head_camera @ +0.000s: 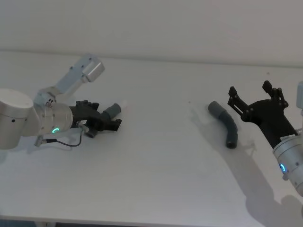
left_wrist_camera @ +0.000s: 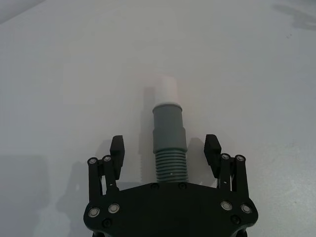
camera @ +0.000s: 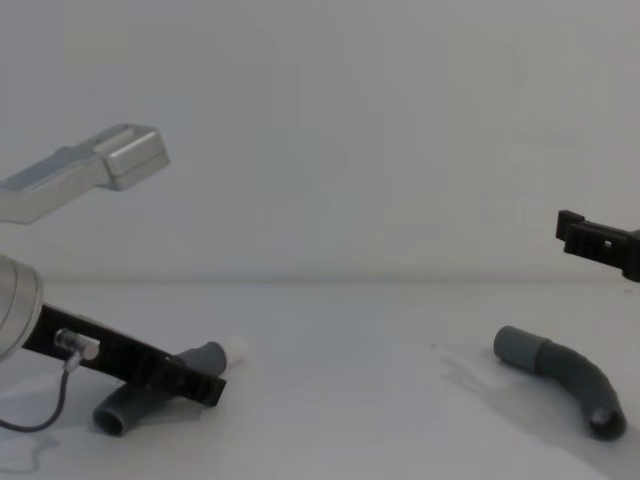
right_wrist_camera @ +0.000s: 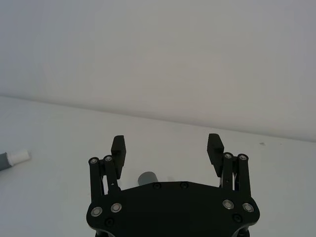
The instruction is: Use both hands to pick up one end of the pipe from the table, align the ends, and insert them.
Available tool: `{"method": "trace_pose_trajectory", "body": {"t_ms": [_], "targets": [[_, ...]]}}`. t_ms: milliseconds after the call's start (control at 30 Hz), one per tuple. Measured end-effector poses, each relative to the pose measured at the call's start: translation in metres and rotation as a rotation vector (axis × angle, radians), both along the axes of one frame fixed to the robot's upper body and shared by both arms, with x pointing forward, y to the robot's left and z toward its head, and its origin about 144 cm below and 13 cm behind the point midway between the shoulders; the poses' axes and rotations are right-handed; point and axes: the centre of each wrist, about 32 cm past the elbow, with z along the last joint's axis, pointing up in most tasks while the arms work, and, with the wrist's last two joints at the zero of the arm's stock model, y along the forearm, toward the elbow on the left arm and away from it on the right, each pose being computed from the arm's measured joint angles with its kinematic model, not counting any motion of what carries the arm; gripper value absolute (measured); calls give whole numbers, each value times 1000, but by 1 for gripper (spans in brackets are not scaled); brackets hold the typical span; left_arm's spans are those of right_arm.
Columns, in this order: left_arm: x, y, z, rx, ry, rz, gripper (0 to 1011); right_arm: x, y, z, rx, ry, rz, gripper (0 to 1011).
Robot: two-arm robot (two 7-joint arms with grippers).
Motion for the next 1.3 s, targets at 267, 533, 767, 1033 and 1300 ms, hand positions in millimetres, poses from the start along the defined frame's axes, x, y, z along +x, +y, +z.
{"method": "trace_pose_trajectory", "body": {"t_ms": [267,533,767,1033,1300], "targets": [[1,-1,0,4,9,-6,853,0,0,0,0,0,0,1004],[2,-1,0,6,14,-7,768,0,0,0,0,0,0,1004],[2,-1,0,9,17,-7,716,0,0,0,0,0,0,1004],[3,-1,0,11,19,-7,670,0,0,0,0,0,0,1004],[3,-1,0,12,20,-7,610,0,0,0,0,0,0,1004]]}}
